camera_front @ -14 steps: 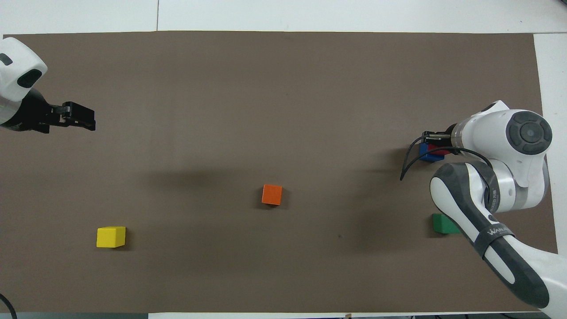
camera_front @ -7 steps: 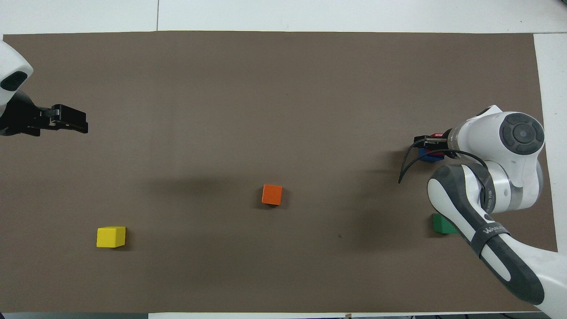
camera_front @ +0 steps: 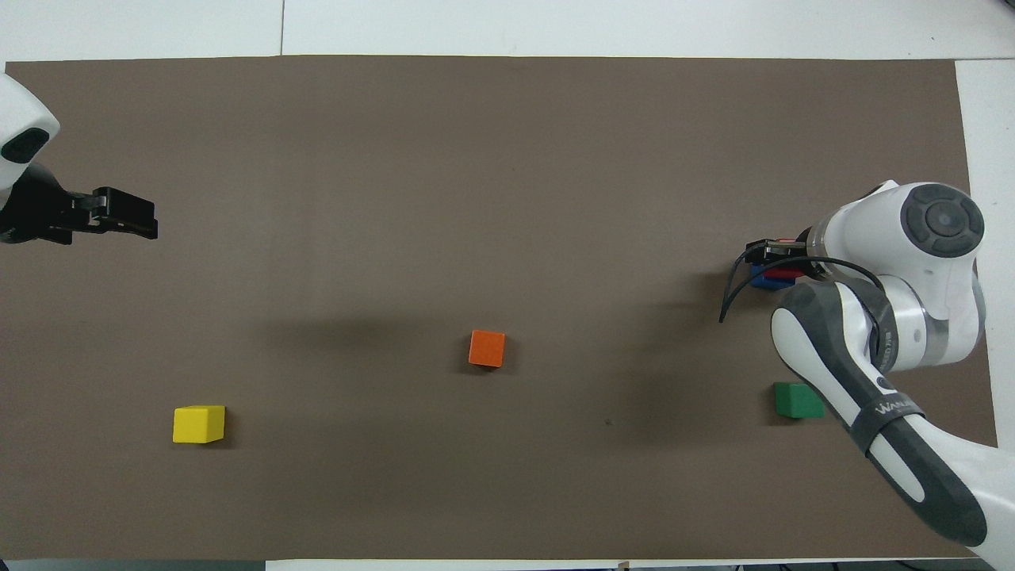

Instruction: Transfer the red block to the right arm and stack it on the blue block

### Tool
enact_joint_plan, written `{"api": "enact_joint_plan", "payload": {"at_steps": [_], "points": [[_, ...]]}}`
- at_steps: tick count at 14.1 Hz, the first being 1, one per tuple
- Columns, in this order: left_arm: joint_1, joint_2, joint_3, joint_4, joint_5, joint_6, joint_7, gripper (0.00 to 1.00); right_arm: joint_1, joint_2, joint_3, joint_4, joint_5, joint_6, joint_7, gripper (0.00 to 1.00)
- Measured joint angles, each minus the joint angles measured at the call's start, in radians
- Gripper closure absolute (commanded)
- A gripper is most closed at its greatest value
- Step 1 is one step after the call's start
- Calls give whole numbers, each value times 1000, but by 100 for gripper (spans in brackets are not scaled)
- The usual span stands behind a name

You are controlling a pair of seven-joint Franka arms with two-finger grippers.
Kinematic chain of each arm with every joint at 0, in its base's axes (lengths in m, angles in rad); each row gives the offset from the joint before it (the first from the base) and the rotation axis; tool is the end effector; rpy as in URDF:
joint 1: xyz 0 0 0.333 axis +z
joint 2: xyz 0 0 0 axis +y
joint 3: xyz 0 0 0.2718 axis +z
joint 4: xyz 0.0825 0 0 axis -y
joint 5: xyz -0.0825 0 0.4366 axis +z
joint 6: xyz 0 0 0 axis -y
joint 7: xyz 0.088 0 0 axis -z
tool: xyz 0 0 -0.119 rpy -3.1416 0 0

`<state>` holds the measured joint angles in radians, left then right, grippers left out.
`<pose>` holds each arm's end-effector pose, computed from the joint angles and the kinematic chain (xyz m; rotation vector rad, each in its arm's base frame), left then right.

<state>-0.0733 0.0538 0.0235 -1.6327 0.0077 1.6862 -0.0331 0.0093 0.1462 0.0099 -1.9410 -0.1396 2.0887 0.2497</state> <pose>0.6274 -0.0307 0.5125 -3.1326 0.0276 -0.0001 0.6301 0.0037 0.3277 3.0130 -0.2438 0.0266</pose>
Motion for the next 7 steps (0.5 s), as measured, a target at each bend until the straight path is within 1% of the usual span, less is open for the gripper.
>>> {"api": "enact_joint_plan", "payload": {"at_steps": [3,7], "points": [[0,0,0,0,-2,0,-2,0,1,-15,5,97,11,-123,-16,0],[0,0,0,0,-5,-1,-23,0,-1,-48,6,154,52,-177,-121,0]]}}
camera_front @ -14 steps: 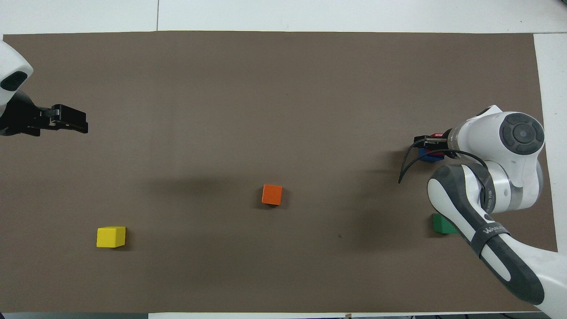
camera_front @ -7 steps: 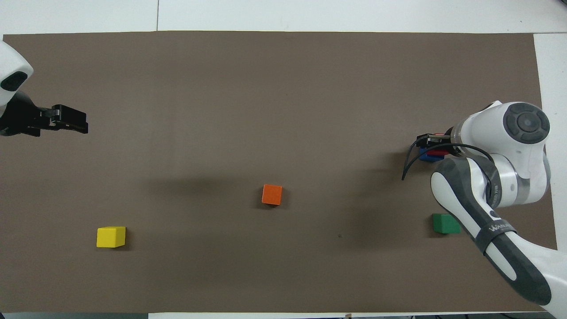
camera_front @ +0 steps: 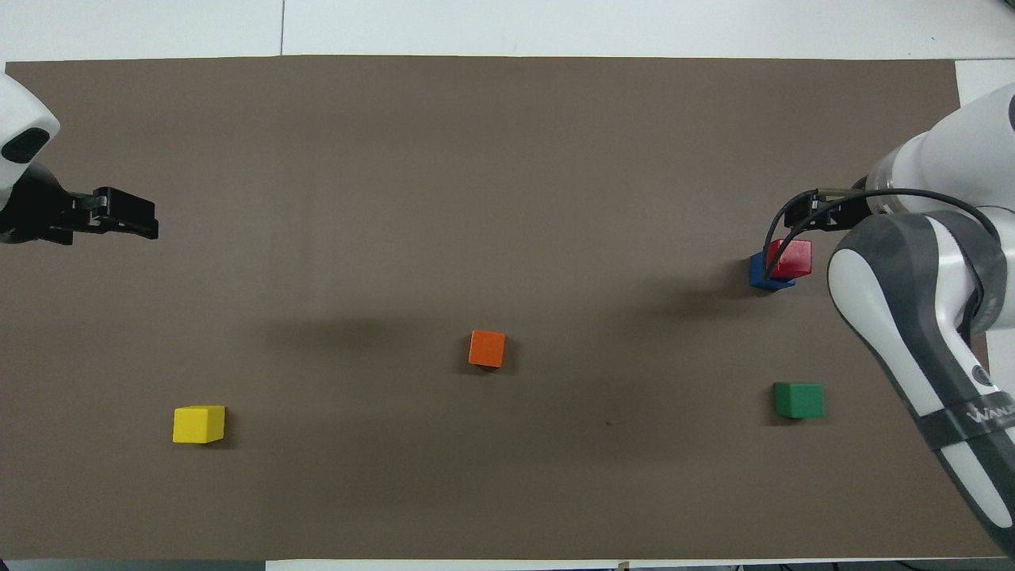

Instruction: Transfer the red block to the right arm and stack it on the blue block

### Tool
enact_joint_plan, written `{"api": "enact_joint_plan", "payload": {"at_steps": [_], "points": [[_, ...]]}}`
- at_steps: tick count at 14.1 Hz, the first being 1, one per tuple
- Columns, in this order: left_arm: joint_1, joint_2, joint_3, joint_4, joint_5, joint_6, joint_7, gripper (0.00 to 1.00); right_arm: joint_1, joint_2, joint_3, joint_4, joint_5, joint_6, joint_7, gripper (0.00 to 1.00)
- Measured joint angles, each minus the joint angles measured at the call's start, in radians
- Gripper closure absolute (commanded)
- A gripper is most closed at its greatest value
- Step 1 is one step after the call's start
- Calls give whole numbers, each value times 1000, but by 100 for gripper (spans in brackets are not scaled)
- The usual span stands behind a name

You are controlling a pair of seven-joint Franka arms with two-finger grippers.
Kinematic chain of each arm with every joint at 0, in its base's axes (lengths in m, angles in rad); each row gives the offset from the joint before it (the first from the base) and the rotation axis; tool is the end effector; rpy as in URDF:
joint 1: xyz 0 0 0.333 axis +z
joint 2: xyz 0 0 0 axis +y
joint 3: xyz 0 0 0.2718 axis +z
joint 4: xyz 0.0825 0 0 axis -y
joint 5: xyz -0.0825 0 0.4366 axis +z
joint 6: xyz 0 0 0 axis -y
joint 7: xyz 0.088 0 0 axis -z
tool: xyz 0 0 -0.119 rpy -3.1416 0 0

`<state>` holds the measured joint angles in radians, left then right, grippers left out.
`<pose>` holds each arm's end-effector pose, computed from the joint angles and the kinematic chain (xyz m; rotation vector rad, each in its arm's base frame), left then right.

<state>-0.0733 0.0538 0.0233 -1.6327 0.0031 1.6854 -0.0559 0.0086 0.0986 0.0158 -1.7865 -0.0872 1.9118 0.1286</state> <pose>0.6273 -0.0313 0.5124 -3.1372 -0.0086 0.0013 0.6408 0.0082 0.4225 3.0602 -0.1167 0.0503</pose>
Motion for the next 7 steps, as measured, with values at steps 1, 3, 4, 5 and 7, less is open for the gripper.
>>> {"api": "enact_joint_plan", "payload": {"at_steps": [1,3,4,5,7], "points": [[0,0,0,0,0,0,-2,0,-2,-11,0,20,6,-32,-25,0],[0,0,0,0,-1,0,-3,0,-4,-29,-5,85,27,-129,-83,0],[0,0,0,0,-1,0,-3,0,-5,-36,-8,120,38,-180,-105,0],[0,-2,0,0,-1,0,-3,0,-10,-43,-11,152,44,-227,-129,0],[0,-5,0,0,-1,0,-3,0,-26,-57,-13,194,49,-306,-170,0]]}}
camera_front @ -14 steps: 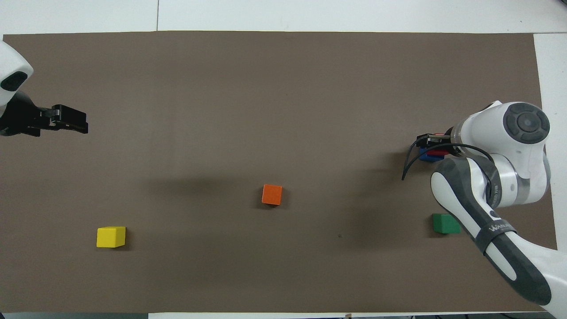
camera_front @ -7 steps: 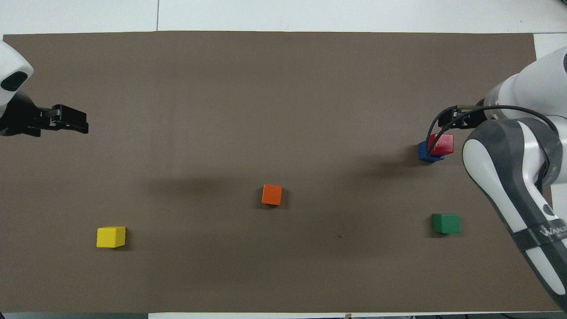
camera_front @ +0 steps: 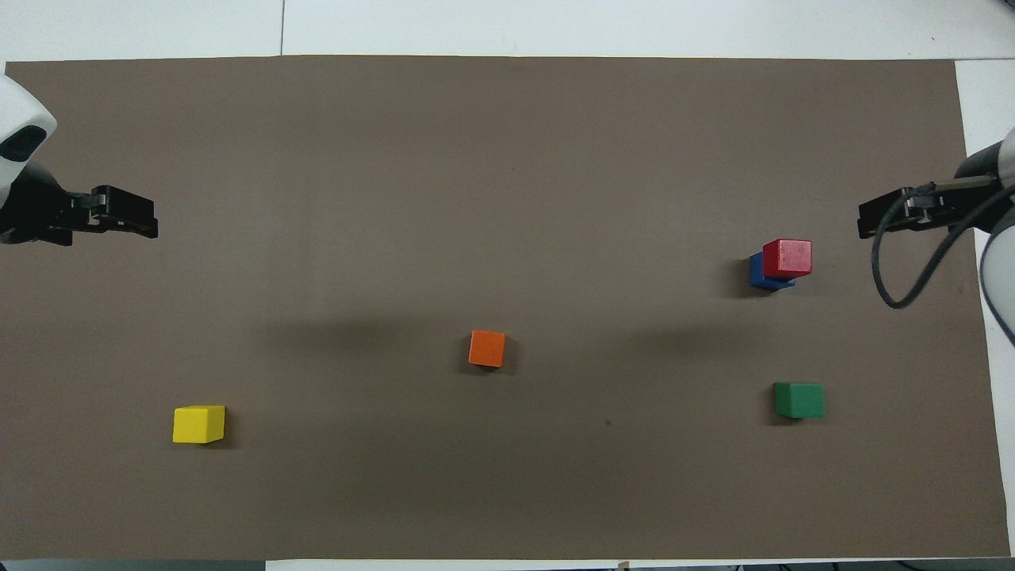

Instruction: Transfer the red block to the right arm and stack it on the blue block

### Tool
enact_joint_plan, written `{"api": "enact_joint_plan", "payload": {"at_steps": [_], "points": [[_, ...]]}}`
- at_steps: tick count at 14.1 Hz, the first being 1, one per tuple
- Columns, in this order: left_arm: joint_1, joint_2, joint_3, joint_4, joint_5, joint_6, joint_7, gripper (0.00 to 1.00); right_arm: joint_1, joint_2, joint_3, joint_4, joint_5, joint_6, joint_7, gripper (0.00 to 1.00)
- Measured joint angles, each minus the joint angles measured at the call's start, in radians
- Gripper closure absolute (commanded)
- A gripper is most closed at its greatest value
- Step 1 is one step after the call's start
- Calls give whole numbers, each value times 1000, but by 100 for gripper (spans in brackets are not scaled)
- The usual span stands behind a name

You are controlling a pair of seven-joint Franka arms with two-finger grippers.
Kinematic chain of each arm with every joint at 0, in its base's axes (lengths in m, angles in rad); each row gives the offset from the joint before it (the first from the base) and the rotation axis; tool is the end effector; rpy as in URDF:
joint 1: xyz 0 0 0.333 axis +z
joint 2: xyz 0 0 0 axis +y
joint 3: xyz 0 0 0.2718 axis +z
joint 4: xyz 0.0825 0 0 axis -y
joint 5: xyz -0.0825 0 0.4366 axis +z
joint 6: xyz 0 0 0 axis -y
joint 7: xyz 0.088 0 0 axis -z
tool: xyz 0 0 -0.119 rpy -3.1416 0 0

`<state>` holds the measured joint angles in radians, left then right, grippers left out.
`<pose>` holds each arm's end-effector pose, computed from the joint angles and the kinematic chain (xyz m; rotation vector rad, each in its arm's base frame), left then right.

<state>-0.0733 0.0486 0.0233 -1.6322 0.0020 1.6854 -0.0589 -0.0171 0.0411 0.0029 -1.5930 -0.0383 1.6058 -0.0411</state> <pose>0.6264 -0.0314 0.5160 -3.1387 -0.0136 -0.0075 0.6190 -0.0133 0.5345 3.1036 0.0447 -0.0455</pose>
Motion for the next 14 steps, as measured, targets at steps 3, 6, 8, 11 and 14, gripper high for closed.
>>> {"api": "enact_joint_plan", "payload": {"at_steps": [3,6,8,11,14], "points": [[0,-7,0,0,0,0,0,0,-38,-17,3,19,1,-58,-13,0],[0,-10,0,0,0,0,0,0,-83,-38,24,22,1,-92,-14,0],[0,-10,0,0,0,0,0,0,-92,-58,33,16,1,-132,-14,0],[0,-10,0,0,0,0,0,0,-93,-78,37,-2,1,-140,-13,0],[0,-10,0,0,0,0,0,0,-93,-88,39,-3,1,-139,-12,0]]}}
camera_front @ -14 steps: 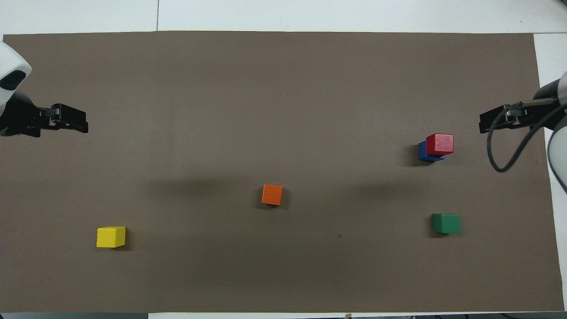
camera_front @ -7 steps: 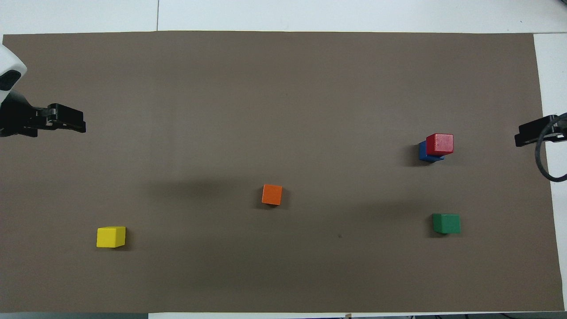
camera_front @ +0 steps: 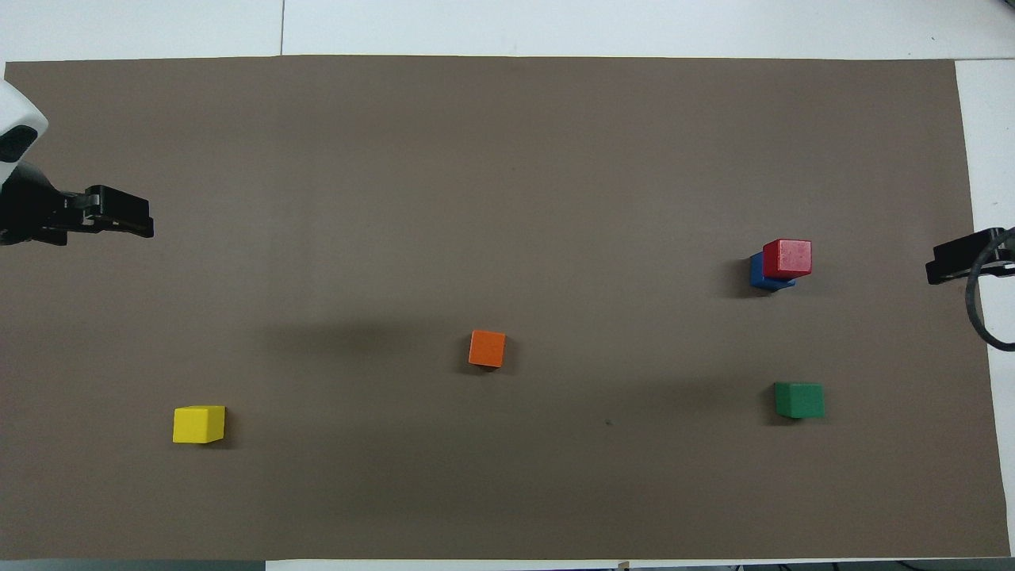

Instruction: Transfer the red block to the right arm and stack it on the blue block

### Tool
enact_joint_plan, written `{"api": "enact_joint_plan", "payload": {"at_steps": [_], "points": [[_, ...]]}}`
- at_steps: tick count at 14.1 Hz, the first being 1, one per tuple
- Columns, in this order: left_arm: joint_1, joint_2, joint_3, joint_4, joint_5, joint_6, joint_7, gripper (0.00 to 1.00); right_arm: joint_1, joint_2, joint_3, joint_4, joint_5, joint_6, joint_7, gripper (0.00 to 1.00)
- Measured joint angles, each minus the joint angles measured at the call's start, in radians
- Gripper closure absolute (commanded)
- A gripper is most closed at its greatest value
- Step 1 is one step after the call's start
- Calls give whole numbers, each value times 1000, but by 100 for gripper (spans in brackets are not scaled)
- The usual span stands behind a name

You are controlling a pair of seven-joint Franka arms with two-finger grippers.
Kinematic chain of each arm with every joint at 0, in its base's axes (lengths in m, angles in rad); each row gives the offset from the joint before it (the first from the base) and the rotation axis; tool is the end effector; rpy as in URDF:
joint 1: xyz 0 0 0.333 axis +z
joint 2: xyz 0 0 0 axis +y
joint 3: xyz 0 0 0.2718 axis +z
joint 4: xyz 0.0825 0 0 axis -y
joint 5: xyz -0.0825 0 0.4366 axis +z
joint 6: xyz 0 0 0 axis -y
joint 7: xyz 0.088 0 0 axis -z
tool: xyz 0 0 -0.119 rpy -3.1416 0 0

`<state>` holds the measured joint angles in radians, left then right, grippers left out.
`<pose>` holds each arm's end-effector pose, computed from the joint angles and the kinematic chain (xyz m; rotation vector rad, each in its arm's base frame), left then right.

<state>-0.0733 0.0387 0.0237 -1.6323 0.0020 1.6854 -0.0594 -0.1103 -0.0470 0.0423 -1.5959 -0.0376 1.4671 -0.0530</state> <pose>0.6246 -0.0310 0.5221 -3.1394 -0.0150 -0.0228 0.5807 -0.0439 0.5747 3.1042 -0.0271 -0.1306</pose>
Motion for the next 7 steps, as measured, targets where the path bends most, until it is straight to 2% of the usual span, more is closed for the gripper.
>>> {"api": "enact_joint_plan", "payload": {"at_steps": [7], "points": [[0,0,0,0,0,0,0,0,0,-6,1,0,6,7,31,0]]}}
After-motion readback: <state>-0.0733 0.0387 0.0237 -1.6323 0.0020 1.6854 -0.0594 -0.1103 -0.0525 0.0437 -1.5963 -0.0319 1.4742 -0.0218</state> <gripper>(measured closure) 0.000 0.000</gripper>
